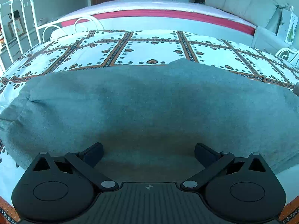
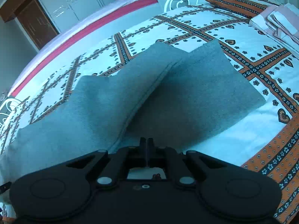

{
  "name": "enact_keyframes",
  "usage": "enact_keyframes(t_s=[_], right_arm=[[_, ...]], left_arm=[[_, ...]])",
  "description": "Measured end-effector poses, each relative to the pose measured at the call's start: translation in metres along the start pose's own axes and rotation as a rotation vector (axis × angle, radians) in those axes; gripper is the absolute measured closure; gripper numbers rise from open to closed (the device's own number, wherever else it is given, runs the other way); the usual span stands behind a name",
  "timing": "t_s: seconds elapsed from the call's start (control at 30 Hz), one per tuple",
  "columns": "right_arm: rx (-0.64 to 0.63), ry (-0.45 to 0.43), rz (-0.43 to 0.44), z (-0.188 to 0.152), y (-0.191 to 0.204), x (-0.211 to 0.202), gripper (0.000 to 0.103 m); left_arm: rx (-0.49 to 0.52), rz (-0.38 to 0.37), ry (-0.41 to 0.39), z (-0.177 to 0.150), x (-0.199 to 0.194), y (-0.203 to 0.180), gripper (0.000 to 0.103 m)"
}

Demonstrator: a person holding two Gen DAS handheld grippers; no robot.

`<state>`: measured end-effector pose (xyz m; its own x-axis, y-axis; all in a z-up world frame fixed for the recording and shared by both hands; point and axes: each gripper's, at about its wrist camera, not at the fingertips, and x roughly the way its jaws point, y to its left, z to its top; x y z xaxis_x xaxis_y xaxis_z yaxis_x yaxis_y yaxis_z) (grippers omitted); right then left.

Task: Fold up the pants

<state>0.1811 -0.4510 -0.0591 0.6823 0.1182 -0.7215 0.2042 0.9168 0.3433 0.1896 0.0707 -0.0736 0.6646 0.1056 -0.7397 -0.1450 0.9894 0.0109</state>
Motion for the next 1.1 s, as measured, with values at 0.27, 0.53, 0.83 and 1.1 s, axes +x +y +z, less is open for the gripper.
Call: enact_keyframes(t_s=[0.27,0.53,0.83,1.1], right_arm=[[0.062,0.022,0.139,-0.003,0.001,0.009,0.088],[0.075,0.056,0.189,-0.003,0.015,0.024,0.088],[0.108,0.025,0.159,-0.001,0.017,0.031,0.089],[-0.075,-0.119,0.155,0.004,0.044,-0.004,0.103]], left_arm=[[-0.002,0.03,-0.078,0.007,-0.005,-0.006,0.0],[0.022,0.042,-0.062,0.004,-0.001,-0.007,0.0],[0.045,0.027,-0.027,-0.003,0.0,-0.014,0.0],[0.059,0.024,-0.004,-0.009,-0.001,-0.013,0.0]])
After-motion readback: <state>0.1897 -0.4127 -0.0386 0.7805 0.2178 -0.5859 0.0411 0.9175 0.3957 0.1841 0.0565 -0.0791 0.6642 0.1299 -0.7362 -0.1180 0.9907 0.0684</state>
